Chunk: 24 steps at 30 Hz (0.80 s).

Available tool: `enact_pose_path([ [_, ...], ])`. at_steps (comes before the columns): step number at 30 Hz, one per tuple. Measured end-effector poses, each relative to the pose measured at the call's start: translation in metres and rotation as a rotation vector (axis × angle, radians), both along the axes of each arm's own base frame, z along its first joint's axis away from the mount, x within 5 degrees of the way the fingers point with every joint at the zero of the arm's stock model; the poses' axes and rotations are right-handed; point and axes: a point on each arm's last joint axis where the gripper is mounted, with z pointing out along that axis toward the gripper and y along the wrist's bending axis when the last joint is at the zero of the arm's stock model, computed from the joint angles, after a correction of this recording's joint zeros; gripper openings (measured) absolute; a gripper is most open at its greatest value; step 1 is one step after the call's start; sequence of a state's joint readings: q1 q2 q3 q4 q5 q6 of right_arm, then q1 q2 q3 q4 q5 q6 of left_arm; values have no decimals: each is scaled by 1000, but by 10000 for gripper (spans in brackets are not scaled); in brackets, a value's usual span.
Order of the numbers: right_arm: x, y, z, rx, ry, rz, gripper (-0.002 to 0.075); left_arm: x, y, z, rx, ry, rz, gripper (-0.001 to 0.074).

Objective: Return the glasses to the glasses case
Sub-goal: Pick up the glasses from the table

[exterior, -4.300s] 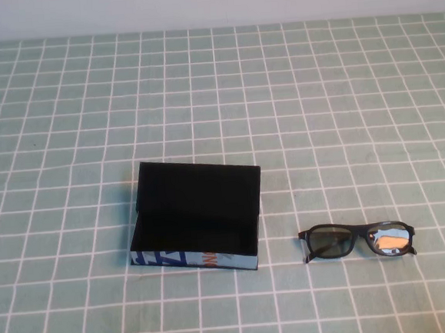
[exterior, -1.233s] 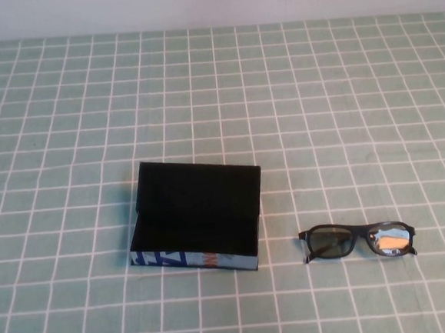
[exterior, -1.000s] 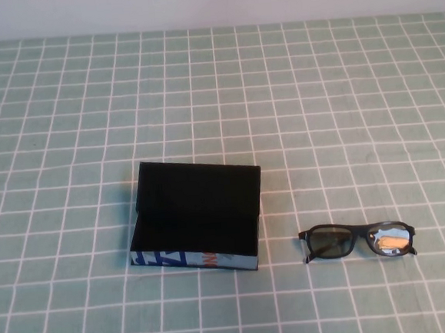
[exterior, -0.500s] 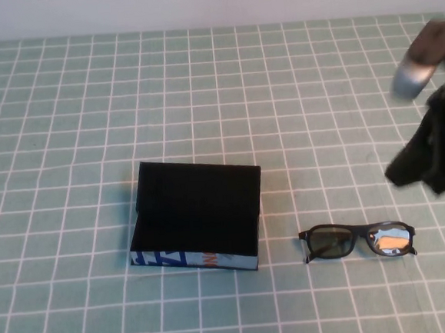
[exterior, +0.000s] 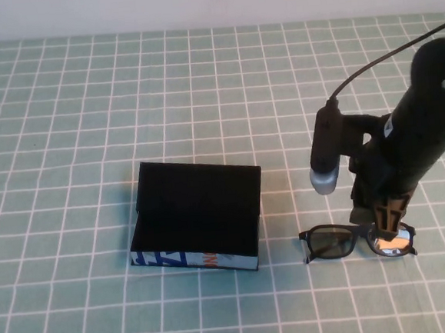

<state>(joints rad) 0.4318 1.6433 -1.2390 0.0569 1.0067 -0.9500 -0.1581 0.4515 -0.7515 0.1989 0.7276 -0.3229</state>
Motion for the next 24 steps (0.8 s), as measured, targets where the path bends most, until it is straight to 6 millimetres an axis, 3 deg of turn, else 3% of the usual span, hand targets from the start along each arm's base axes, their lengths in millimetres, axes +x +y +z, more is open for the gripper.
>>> enact_pose_path([
  [4,9,1,-14,-35,-2,7,395,0,0,0,0,2,0,1],
  [7,13,3,-24,-45,7,8,428,0,0,0,0,4,1,1],
  [18,27,8,-63,-83,62,12,413,0,0,-1,1,7,1,2],
  [24,29,9,-72,-93,84,12,269,-1,0,-2,3,18,4,2],
])
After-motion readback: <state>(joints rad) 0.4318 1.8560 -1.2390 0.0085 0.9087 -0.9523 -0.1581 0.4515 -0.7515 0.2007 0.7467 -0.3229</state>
